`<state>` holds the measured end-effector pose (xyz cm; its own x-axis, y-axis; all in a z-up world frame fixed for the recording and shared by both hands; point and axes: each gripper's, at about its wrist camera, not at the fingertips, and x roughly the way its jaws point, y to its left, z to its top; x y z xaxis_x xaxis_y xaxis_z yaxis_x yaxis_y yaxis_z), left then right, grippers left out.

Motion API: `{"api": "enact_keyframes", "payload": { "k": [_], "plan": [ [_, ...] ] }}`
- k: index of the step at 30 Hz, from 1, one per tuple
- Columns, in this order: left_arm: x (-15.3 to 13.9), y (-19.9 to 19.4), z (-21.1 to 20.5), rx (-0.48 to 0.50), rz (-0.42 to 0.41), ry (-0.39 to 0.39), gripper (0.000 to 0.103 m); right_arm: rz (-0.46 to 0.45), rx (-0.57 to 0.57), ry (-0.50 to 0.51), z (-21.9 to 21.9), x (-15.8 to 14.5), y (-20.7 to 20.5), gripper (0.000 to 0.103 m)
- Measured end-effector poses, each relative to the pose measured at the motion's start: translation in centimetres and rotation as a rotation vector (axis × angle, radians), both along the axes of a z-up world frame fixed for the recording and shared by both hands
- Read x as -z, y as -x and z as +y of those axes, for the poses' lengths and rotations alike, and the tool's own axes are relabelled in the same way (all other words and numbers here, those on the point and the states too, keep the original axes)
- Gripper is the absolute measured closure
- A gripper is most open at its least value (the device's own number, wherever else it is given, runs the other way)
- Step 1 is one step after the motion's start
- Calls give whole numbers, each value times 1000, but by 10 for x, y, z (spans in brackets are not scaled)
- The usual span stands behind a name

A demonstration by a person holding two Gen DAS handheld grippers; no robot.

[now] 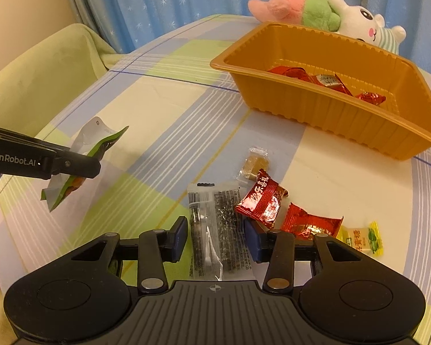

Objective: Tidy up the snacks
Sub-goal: 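Grasp the clear packet of black snacks with the right gripper while the left gripper holds the pouch, then carry the white pouch and black-snack packet over the orange tray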

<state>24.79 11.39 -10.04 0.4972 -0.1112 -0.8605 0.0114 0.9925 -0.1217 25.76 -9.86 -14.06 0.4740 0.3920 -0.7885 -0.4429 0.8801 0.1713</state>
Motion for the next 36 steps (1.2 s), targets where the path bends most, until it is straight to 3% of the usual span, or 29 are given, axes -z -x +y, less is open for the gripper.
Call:
{"api": "enact_keyframes", "payload": {
  "k": [13,24,36],
  "plan": [
    [-5,0,-6,11,-12,4,77,-17,-27,20,3,1,1,65],
    [-23,-10,-17,42,-50,19,77,1,-21,-110,-11,-20,13,66],
    [-55,-63,-51,142,-146,25,77,-93,199,-206,-80,-71,-20,66]
  ]
}}
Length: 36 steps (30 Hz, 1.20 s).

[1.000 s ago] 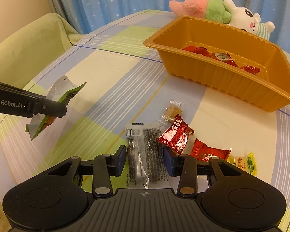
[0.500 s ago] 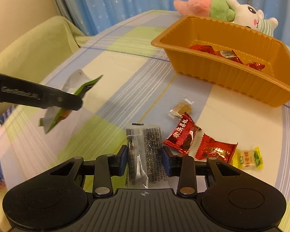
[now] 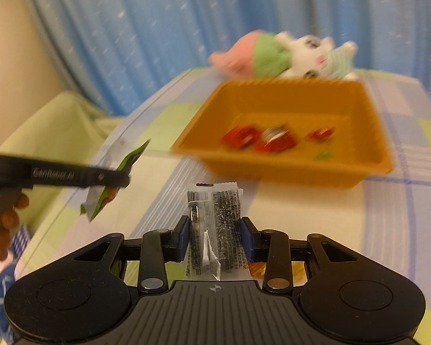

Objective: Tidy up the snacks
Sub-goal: 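Carry the white pouch and black-snack packet over the orange tray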

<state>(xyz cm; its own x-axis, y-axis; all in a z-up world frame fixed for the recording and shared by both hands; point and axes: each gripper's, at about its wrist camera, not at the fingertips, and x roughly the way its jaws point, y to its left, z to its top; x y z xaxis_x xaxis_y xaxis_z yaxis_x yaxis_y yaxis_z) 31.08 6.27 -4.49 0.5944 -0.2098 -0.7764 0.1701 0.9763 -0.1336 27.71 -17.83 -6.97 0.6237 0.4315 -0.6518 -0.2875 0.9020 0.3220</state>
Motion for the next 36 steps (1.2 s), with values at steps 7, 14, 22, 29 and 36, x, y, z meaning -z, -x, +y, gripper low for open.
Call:
{"api": "enact_keyframes", "payload": {
  "k": [7,14,22,29,36],
  "plan": [
    [-10,-49,-29,59,-36,19,77,-51,138,8,-45,-19,-44,66],
    [-14,-98,-59,111,-53,18,77,-55,213,56,-69,-16,-89,66],
    [-6,-135,-85,161,-53,-18,77,-16,226,124,-73,1,-129,65],
    [5,-151,-97,183,-28,-38,77,4,206,172,-66,13,-152,65],
    [12,-162,-102,190,-16,-54,77,-4,178,229,-58,19,-166,65]
  ]
}}
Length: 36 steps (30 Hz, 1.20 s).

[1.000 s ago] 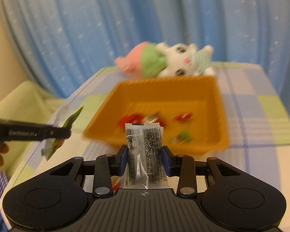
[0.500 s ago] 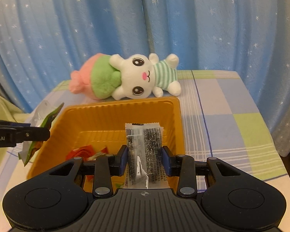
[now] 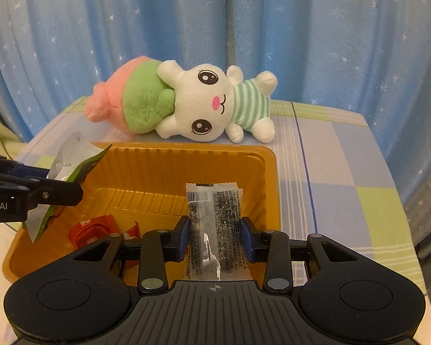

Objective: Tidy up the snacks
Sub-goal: 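Carry the white pouch and black-snack packet over the orange tray, then open both grippers to drop the packets into the tray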

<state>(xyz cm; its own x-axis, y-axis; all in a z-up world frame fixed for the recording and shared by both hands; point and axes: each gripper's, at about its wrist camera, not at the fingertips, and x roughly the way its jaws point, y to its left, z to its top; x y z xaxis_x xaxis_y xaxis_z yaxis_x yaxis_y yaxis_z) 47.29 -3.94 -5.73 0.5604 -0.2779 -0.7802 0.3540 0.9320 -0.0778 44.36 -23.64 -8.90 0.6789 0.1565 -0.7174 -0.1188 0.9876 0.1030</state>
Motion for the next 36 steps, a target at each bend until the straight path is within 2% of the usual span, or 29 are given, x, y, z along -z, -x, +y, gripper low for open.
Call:
{"api": "enact_keyframes", "payload": {
  "k": [6,12,27,36],
  "plan": [
    [5,-8,-2,3,8,-13,77,1,-9,7,3,4,-5,65],
    [9,-14,-3,7,11,-27,77,-1,7,-60,-5,3,-3,64],
    [11,-20,-12,20,12,-27,77,-3,37,-106,-12,-3,7,64],
    [11,-21,-14,0,-16,-38,76,-2,53,-124,-15,-7,16,64]
  ]
}}
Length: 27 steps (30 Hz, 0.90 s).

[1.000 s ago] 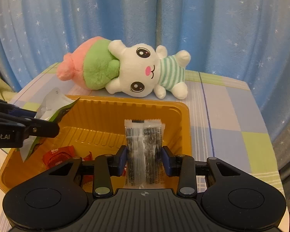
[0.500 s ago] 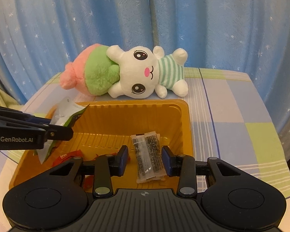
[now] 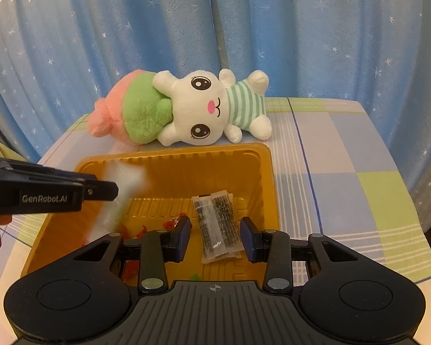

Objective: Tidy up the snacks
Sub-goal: 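Open both grippers to drop the packets into the tray, then withdraw both grippers from the tray toward the remaining candies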

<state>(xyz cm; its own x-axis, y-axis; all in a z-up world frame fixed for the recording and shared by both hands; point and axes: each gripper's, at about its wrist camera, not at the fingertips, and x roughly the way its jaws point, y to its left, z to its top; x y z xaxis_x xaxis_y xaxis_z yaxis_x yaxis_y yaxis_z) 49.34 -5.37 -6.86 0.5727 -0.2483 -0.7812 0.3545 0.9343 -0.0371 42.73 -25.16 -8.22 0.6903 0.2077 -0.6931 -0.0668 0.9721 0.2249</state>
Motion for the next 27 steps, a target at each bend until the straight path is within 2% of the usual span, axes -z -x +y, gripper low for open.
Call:
{"api": "enact_keyframes", "payload": {
  "k": [6,8,10,18,27],
  "plan": [
    [-7,12,12,-17,6,23,76,-7,12,-25,0,-4,15,61],
    [-10,20,17,-21,6,30,76,-14,20,-34,0,-5,22,44],
    [-13,28,22,-29,7,41,76,-37,25,-38,-1,-9,31,41],
    [-28,69,45,-83,20,97,76,-59,31,-80,-9,-24,63,38],
    [-34,120,59,-134,37,107,75,-49,28,-72,-12,-33,104,35]
  ]
}}
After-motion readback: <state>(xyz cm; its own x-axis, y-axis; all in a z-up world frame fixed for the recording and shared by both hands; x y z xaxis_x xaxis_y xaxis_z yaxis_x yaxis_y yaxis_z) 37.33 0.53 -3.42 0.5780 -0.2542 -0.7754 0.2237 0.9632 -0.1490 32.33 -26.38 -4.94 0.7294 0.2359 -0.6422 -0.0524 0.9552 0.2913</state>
